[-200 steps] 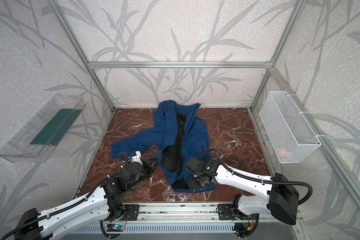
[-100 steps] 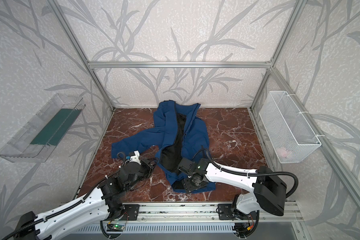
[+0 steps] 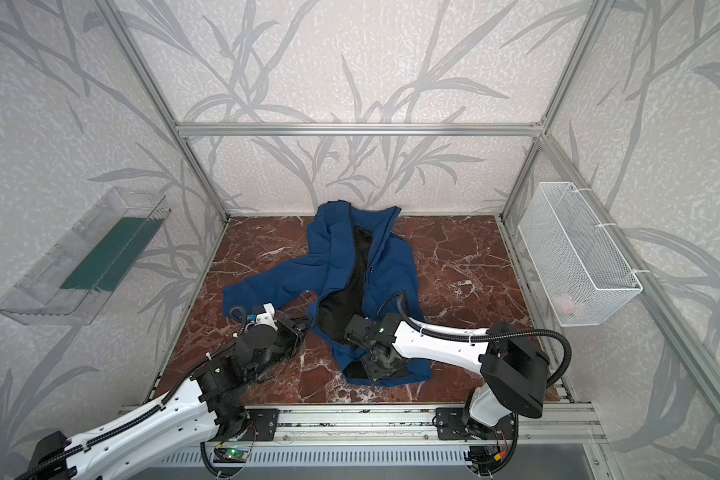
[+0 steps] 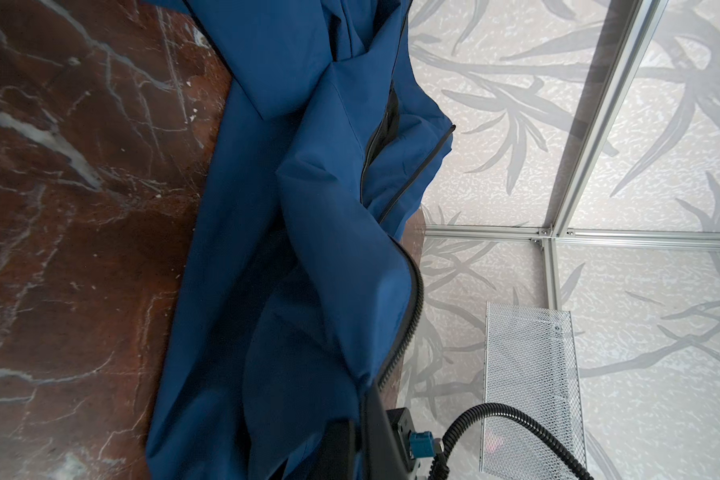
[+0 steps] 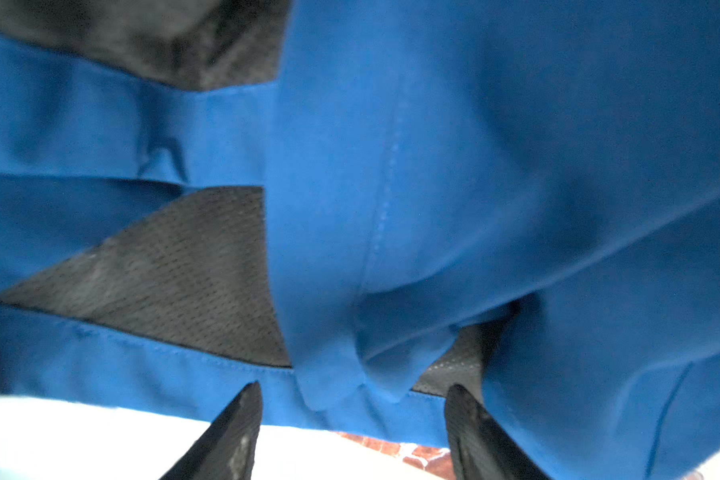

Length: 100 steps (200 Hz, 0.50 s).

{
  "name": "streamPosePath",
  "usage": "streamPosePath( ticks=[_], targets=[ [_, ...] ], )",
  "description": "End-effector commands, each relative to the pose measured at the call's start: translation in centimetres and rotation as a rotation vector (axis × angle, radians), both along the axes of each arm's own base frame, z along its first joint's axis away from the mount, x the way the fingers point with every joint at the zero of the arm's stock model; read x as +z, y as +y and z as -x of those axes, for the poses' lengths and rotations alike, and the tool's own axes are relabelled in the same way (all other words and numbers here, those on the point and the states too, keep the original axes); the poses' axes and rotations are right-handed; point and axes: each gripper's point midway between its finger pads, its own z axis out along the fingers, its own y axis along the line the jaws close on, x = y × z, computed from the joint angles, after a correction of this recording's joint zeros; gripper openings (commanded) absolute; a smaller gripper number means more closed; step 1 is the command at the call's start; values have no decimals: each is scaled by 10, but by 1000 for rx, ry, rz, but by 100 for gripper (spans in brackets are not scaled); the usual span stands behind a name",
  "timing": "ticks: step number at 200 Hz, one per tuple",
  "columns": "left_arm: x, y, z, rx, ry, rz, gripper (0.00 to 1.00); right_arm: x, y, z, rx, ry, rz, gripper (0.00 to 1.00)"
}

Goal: Zip up the jacket

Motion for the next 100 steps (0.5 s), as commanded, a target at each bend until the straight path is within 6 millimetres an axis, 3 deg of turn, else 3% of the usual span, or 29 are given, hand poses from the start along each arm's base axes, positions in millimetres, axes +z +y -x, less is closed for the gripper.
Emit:
streamPosePath(
  ticks=[1,57,100],
  targets=[
    [-9,8,3,16,36,-35,0,1,-6,-2,3,-20,65,69],
    [-8,9,3,17,36,-39,0,-10,-1,2,24,15,70,72],
    [-10,8,3,14,40,-39,0,-16,0,5,35,33,73,57]
  ],
)
